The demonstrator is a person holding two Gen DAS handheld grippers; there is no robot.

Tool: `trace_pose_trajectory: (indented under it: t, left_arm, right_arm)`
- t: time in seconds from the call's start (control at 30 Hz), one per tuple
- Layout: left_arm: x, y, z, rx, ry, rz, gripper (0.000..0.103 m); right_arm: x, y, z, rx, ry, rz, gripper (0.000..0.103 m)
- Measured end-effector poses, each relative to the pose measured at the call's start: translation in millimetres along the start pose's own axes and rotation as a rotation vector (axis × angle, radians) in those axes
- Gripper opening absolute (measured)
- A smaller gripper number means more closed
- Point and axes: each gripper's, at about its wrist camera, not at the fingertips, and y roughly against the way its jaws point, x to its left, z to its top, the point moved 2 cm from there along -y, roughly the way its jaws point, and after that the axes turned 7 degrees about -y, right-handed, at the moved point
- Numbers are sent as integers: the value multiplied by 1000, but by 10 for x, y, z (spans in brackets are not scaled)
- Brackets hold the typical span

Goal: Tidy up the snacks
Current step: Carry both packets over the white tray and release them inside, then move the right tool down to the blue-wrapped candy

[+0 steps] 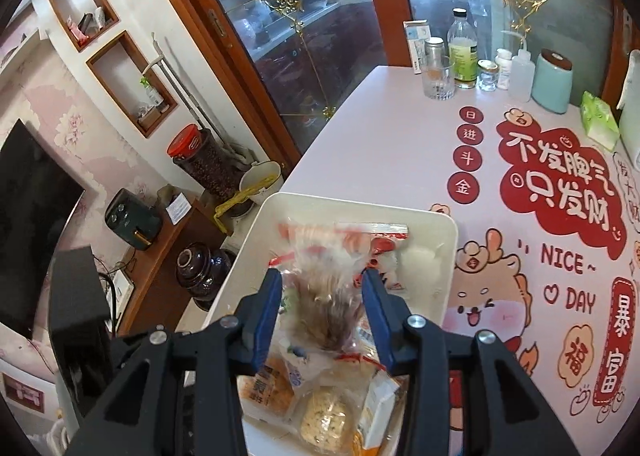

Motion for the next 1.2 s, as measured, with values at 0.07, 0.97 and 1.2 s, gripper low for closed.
trace_pose_trajectory:
  t: [0.07,0.97,1.2]
  left_arm:
    - [2,-1,-9,1,7,15,61]
    - [-169,10,27,3,-26,19,79]
    - [-383,13,38,4,-81,-3,79]
  right_arm:
    - [10,-45,3,19,-2,-3,47]
    - [-338,85,-453,38,-16,-55,49]
    - [-543,261,-601,17,-28,-60,49]
